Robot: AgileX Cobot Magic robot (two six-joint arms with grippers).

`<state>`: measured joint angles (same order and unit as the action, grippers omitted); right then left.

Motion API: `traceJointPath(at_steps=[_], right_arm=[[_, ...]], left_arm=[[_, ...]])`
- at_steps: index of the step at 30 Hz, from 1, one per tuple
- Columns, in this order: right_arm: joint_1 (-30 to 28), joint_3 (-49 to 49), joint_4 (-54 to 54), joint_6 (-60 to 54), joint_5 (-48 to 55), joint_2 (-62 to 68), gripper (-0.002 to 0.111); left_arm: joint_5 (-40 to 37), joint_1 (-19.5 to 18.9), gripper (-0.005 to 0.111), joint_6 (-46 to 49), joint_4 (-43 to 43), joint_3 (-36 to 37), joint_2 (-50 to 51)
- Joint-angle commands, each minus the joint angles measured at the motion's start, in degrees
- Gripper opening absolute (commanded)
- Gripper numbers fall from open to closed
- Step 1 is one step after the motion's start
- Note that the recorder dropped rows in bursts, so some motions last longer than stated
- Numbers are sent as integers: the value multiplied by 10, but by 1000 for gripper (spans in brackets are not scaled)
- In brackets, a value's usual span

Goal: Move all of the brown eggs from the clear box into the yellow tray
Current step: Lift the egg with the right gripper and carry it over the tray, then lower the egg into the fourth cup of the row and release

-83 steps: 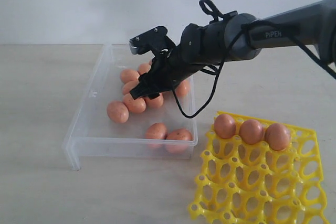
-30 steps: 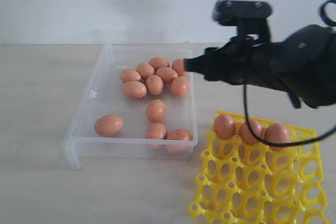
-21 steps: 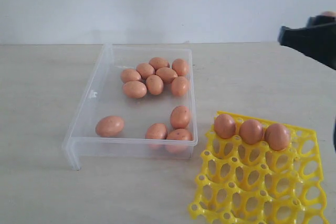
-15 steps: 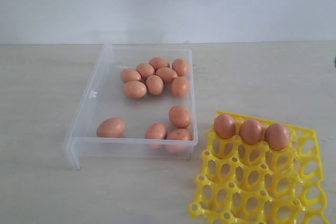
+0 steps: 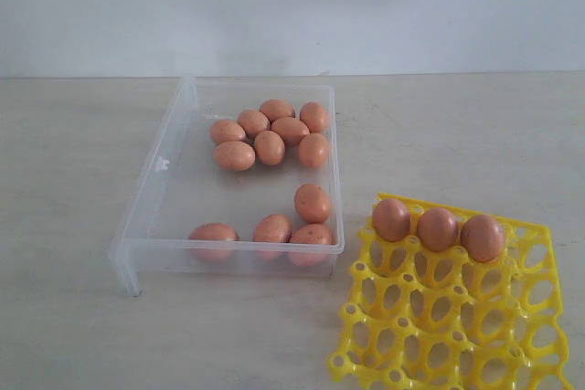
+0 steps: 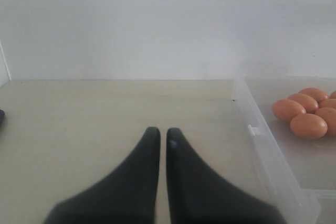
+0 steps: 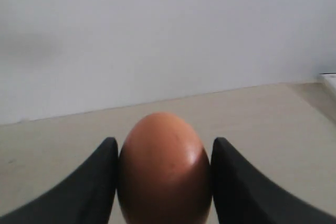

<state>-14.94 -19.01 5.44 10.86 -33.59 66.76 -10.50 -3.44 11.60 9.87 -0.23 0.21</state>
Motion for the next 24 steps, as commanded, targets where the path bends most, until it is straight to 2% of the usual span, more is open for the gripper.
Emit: traceJointPath(at_steps=[1,2,3,5,8,10,13,15,17,18,21,24], right_arm=[[-34,-17,468,353,13,50,0],[-34,-18,539,407,-9,63,0],[-34,-18,565,433,-26,68,0],[-34,-18,653,522,-15,71,0],[-34,-18,723,621,-19,70,0],[-34,-18,731,639,-40,61,0],[-34,-18,752,642,-41,47,0],[-34,-17,752,660,76,44,0],[-34,-17,759,659,149,46,0],[-34,-17,764,647,149,46,0],[-34,-17,759,584,48,58,0],[-34,-17,722,554,50,72,0]], left_arm=[[2,0,4,0,-1,2,-2],[2,0,4,0,-1,2,-2],[2,0,4,0,-1,2,-2],[2,0,4,0,-1,2,-2],[2,0,4,0,-1,2,-2],[2,0,4,0,-1,2,-2],[2,0,4,0,-1,2,-2],[2,0,4,0,-1,2,-2],[2,0,4,0,-1,2,-2],[2,0,4,0,-1,2,-2],[2,0,4,0,-1,2,-2],[2,0,4,0,-1,2,-2]])
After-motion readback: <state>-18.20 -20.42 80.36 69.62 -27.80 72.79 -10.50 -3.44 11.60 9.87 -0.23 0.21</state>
